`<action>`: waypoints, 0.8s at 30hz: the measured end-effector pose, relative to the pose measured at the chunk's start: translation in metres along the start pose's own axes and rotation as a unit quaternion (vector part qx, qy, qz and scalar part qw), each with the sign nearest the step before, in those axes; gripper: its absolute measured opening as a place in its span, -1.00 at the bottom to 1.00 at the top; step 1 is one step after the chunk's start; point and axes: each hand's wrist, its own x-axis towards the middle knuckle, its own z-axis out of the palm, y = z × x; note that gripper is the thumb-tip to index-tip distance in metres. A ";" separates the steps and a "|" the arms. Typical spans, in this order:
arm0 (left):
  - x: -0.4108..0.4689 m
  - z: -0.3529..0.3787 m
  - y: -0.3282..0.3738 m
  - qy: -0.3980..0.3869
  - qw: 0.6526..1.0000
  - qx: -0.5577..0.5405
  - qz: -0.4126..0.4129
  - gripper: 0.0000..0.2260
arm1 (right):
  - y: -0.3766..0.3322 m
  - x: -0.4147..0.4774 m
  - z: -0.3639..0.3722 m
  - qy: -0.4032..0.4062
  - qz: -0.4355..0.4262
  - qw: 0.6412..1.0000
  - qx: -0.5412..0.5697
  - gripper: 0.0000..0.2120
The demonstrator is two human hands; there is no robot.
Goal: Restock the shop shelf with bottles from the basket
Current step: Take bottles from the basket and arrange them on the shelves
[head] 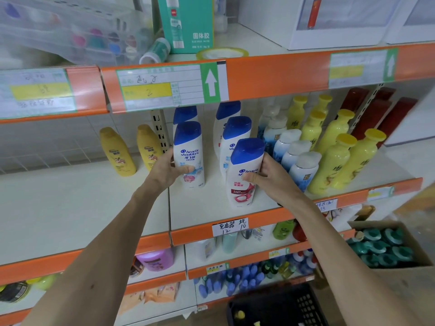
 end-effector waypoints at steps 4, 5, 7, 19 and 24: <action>-0.001 0.001 -0.001 0.010 1.000 0.005 0.002 -0.61 | 0.003 -0.002 0.000 0.002 -0.001 1.000 0.005 -0.52; -0.001 0.001 -0.001 0.012 1.000 0.004 0.002 -0.61 | 0.004 -0.003 0.000 0.005 -0.001 1.000 0.009 -0.52; -0.001 0.002 -0.002 0.019 1.000 -0.001 0.003 -0.61 | 0.004 -0.004 0.000 0.008 -0.003 1.000 0.014 -0.51; -0.004 0.007 -0.006 0.042 0.999 -0.003 0.000 -0.58 | 0.005 -0.006 0.002 0.015 -0.008 1.000 0.024 -0.53; -0.003 0.005 -0.005 0.024 1.000 -0.003 0.001 -0.59 | 0.003 -0.006 0.002 0.013 -0.004 0.999 0.034 -0.54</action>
